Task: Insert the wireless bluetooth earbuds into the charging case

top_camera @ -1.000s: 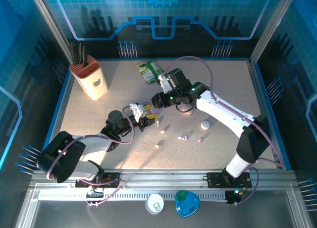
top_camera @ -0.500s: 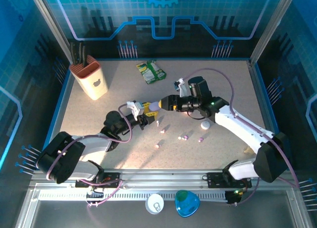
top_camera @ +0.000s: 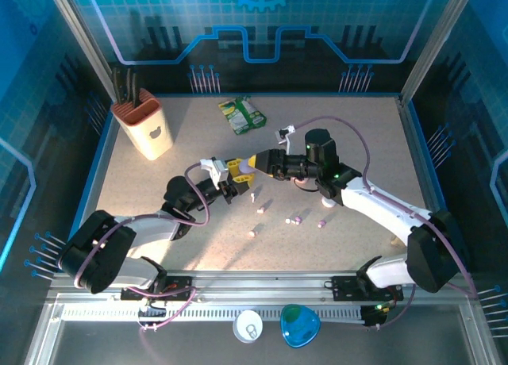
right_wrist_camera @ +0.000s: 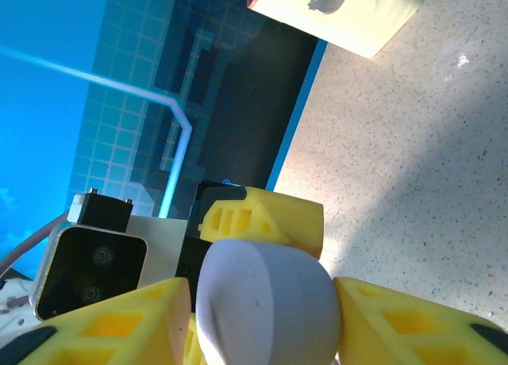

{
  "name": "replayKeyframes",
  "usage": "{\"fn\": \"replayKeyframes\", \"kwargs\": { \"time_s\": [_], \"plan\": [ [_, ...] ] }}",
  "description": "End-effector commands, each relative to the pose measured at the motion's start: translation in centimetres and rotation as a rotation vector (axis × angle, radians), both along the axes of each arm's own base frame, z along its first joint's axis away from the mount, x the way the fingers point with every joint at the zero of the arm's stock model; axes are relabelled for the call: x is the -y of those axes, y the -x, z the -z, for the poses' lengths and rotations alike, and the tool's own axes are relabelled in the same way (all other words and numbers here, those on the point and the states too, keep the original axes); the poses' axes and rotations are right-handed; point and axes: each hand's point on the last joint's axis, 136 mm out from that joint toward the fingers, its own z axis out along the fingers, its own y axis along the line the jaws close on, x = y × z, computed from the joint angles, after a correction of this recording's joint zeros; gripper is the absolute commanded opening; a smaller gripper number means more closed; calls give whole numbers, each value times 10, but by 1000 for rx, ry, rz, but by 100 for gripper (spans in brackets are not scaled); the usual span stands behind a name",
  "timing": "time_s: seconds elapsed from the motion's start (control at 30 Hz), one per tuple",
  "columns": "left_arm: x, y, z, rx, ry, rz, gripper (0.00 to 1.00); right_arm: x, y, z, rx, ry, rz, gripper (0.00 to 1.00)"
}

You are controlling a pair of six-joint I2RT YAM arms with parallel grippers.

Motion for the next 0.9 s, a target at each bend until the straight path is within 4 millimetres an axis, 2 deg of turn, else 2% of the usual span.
{"fn": "replayKeyframes", "kwargs": {
  "time_s": [0.0, 0.2, 0.27, 0.37, 0.47, 0.5, 0.67, 0.83, 0.87],
  "plan": [
    [4, 5, -11, 40, 24, 36, 22, -4, 0, -13, 12, -57, -12, 41],
    [3, 1, -2, 25, 0, 16, 23, -3, 1, -15, 14, -64, -13, 23],
    [3, 0, 0, 23, -5, 13, 28, -2, 0, -13, 14, -55, -8, 20],
    [2, -1, 3, 18, -9, 0, 52, 6, -7, -4, 8, -32, 35, 18],
    [-2, 1, 9, 6, -27, -20, 74, 19, -23, 8, 10, 14, 114, 16],
    [-4, 1, 12, -4, -37, -29, 80, 28, -25, 32, -35, 67, 147, 16],
    [-14, 5, 31, -49, -96, -72, 92, 58, -51, 84, -85, 238, 283, 16],
    [-25, 5, 39, -88, -150, -132, 99, 56, -65, 113, -101, 300, 291, 16],
    [-27, 3, 41, -99, -168, -153, 99, 52, -74, 109, -84, 297, 297, 16]
  ]
}}
